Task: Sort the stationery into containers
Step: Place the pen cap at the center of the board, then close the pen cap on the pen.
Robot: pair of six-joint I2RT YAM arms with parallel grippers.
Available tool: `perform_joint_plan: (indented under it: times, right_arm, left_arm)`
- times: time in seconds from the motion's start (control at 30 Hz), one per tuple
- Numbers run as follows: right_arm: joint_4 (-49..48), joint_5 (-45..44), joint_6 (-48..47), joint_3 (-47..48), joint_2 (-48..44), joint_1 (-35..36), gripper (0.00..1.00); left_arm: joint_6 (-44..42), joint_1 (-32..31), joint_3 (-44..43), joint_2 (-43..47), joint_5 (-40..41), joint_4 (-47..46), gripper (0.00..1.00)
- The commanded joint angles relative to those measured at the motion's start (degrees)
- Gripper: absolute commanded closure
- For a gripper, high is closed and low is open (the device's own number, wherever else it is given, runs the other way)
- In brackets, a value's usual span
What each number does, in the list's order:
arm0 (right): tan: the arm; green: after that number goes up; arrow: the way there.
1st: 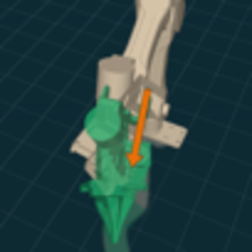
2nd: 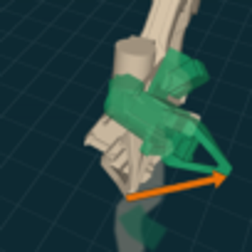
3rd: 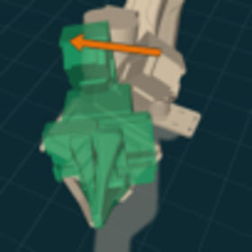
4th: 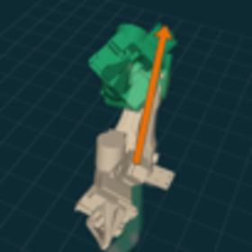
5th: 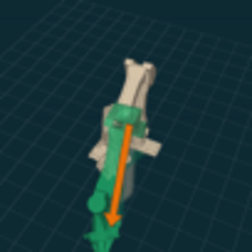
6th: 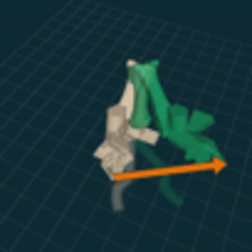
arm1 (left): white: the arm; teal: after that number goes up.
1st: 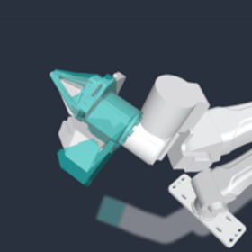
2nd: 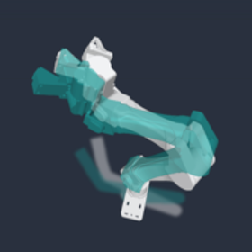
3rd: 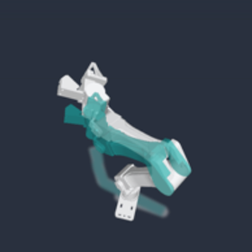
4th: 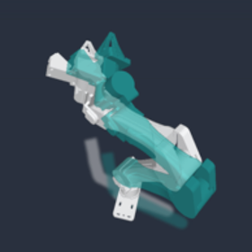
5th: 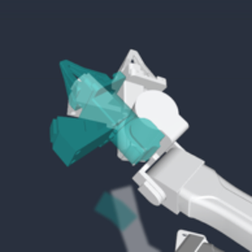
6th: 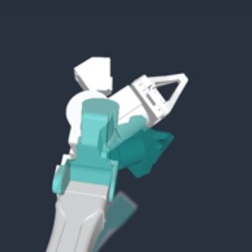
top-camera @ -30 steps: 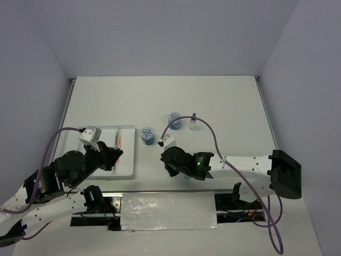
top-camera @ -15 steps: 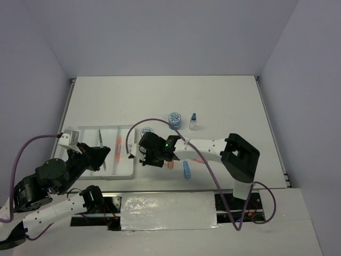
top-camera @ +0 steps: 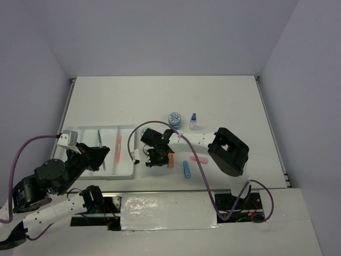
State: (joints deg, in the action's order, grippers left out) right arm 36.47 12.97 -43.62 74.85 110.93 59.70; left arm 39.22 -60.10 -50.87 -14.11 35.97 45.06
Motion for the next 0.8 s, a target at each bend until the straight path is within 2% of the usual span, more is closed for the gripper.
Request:
perform_joint_plan:
  times: [0.0, 0.2, 0.33, 0.4, 0.47, 0.57, 0.6, 0.67, 0.73, 0.77]
  right_arm:
    - [1.2, 0.3, -2.5, 0.4, 3.2, -0.3, 0.64]
    - [-5.3, 2.9, -0.9, -3.3, -0.7, -0.7, 0.6]
    - [-6.0, 2.9, 0.5, -3.0, -3.2, -0.9, 0.57]
    - [-6.9, 3.5, 1.7, -3.0, -4.5, -1.6, 0.32]
    - [-10.5, 3.1, 1.7, -3.1, -7.1, -2.4, 0.26]
    - [-16.7, 0.7, 1.7, -3.1, -11.7, -3.0, 0.28]
    - [-21.7, -0.9, 10.7, -8.6, -14.2, -3.0, 0.3]
    - [-27.5, -6.4, 13.5, -10.1, -16.4, -3.2, 0.37]
    - [-31.7, -11.2, 21.2, -11.8, -20.1, -2.4, 0.4]
    - [-36.1, -16.2, 28.3, -13.7, -23.2, -0.6, 0.4]
  left_arm:
    - [-0.5, -0.3, -1.0, 0.2, 0.8, -1.4, 1.0]
    - [-0.7, -0.2, -0.9, 0.3, 0.6, -1.6, 1.0]
    - [-0.7, -0.2, -0.9, -0.2, 0.6, -1.6, 1.0]
    - [-0.6, -0.2, -0.9, -0.4, 0.6, -1.5, 1.0]
    - [-0.6, -0.2, -0.9, -0.4, 0.5, -1.6, 1.0]
    - [-0.6, -0.2, -0.8, -0.4, 0.3, -1.6, 1.0]
    - [-0.6, -0.2, -0.8, -0.4, 0.2, -1.6, 1.0]
    - [-0.6, -0.2, -0.7, -0.5, 0.2, -1.6, 1.0]
    - [-0.6, -0.3, -0.8, -0.6, 0.2, -1.6, 1.0]
    - [-0.6, -0.2, -0.9, -0.6, 0.6, -1.4, 1.0]
